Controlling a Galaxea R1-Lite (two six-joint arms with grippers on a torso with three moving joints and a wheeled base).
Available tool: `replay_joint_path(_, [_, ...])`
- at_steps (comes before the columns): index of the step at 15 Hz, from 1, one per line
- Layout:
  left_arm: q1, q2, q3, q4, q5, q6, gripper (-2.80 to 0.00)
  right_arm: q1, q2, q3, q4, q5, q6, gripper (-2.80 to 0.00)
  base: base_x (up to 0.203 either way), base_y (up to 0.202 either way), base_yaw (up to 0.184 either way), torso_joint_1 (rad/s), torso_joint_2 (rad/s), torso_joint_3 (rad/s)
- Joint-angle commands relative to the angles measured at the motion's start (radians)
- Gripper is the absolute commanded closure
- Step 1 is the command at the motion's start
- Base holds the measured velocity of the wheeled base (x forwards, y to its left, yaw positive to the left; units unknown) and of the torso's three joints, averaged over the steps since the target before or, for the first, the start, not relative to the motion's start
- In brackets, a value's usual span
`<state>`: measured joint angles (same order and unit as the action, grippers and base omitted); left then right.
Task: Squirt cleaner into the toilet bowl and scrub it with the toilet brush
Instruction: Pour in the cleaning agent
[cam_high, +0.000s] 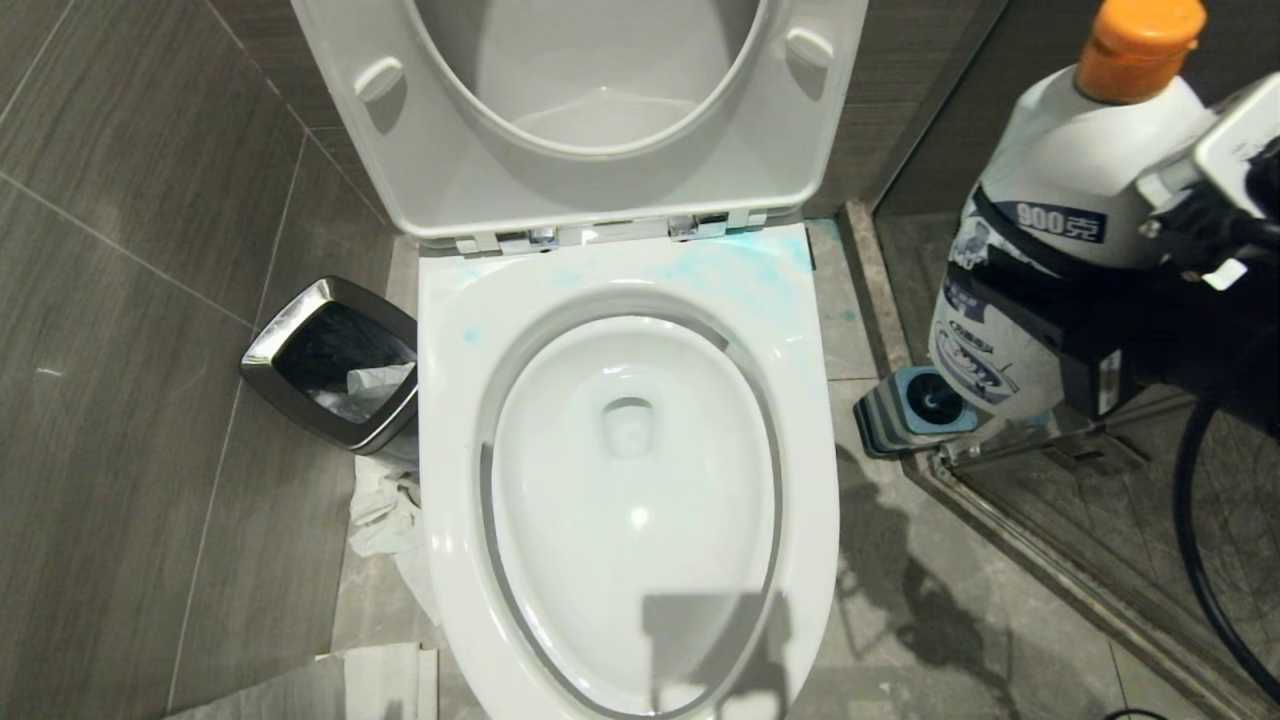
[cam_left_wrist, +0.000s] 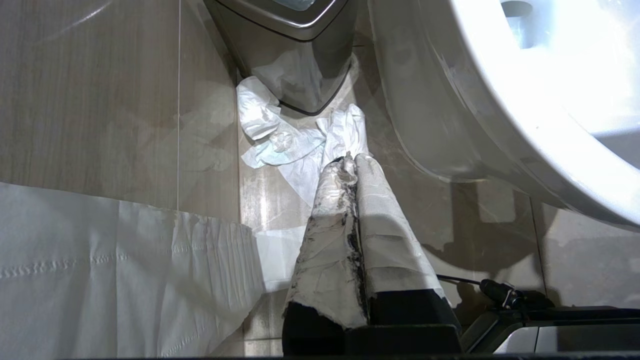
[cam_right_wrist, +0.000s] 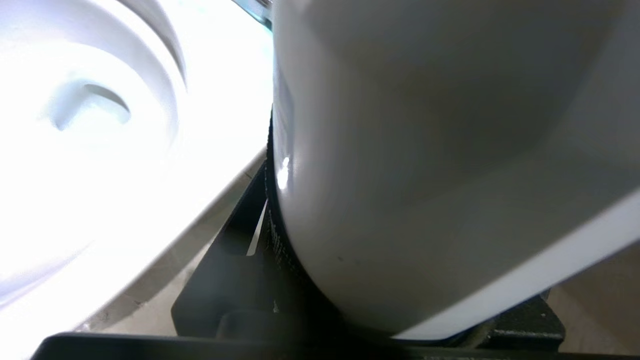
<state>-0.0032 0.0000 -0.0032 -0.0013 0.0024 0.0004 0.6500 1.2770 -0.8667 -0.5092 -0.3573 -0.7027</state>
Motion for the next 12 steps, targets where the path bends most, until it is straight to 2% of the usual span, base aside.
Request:
replay_joint_path(1, [0.000,0.002,0.000,0.000,0.001,0.000,0.00,0.072,0.127,-0.083,0.000,-0.036,-0.067,0.00,0.000,0.000,0.000,0.000,0.00,0.000])
replay_joint_path(2, [0.000,0.002,0.000,0.000,0.001,0.000,0.00,0.091,0.167,-0.121,0.001,-0.054,-0.105,0.00,0.000,0.000,0.000,0.000,0.00,0.000])
replay_joint_path(5, [0.000,0.002,0.000,0.000,0.001,0.000,0.00,0.126,0.240,-0.191,0.007,-0.134,-0.286,0.00,0.000,0.000,0.000,0.000,0.00,0.000])
replay_joint_path(8, [0.000,0.002,0.000,0.000,0.001,0.000,0.00,0.129,0.278,-0.265,0.032,-0.186,-0.518,0.00,0.000,0.000,0.000,0.000,0.00,0.000])
replay_joint_path(12, [0.000,0.002,0.000,0.000,0.001,0.000,0.00,0.193,0.303,-0.344,0.081,-0.379,-0.785,0.00,0.000,0.000,0.000,0.000,0.00,0.000])
